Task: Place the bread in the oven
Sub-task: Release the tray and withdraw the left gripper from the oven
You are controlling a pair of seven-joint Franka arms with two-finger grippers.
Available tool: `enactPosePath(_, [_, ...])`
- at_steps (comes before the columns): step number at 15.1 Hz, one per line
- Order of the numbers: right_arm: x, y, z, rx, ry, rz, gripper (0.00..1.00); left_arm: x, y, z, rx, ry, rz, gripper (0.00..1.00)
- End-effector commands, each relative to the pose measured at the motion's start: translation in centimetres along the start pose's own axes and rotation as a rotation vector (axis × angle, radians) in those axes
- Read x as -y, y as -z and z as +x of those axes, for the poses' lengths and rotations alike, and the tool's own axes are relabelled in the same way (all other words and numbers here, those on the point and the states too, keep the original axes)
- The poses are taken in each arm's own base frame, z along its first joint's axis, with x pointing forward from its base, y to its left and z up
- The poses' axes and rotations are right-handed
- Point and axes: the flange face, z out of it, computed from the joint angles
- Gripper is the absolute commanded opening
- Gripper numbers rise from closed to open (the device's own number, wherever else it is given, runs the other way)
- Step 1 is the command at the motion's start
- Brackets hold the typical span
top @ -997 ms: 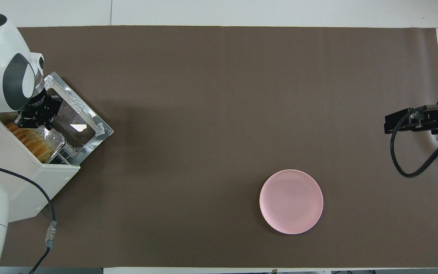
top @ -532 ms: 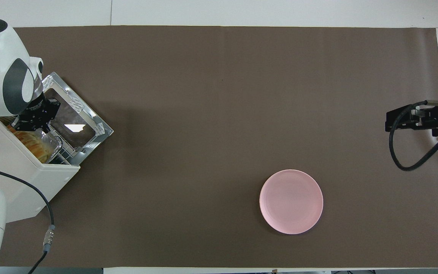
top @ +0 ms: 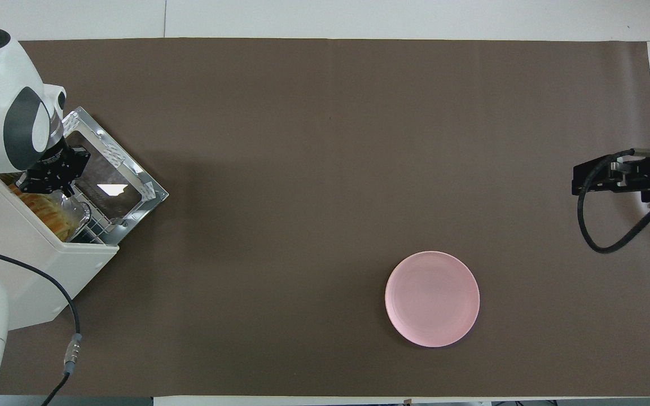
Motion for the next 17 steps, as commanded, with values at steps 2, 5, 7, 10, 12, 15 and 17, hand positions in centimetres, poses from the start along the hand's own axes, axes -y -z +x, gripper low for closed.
enactPosePath(2, [-0.3, 0.2, -0.4, 0.007, -0.018, -0.003, 1.0, 0.9, 0.1, -0.2, -0.017, -0.03, -0.006, 1.0])
enactPosePath(5, [-0.3, 0.2, -0.4, 0.007, -0.018, -0.003, 1.0, 0.8, 0.6, -0.3, -0.026, -0.034, -0.014, 1.0])
enactPosePath(7, [-0.3, 0.2, -0.4, 0.007, -0.018, -0.003, 1.0, 0.5, 1.9, -0.5, -0.051, -0.065, -0.03, 1.0])
enactPosePath(10, [-0.3, 0.2, -0.4, 0.007, -0.018, -0.003, 1.0, -0.5, 4.0, -1.1, -0.096, -0.125, -0.064, 1.0])
enactPosePath(12, [-0.3, 0.2, -0.4, 0.007, -0.018, -0.003, 1.0, -0.9, 5.7, -1.1, -0.147, -0.15, -0.1, 1.0])
enactPosePath(15, [-0.2, 0.2, -0.4, 0.007, -0.017, -0.003, 1.0, -2.1, 9.4, -3.5, -0.219, -0.359, -0.124, 1.0])
enactPosePath(17, [-0.3, 0.2, -0.4, 0.007, -0.018, -0.003, 1.0, -0.5, 12.0, -4.8, -0.218, -0.468, -0.183, 1.0])
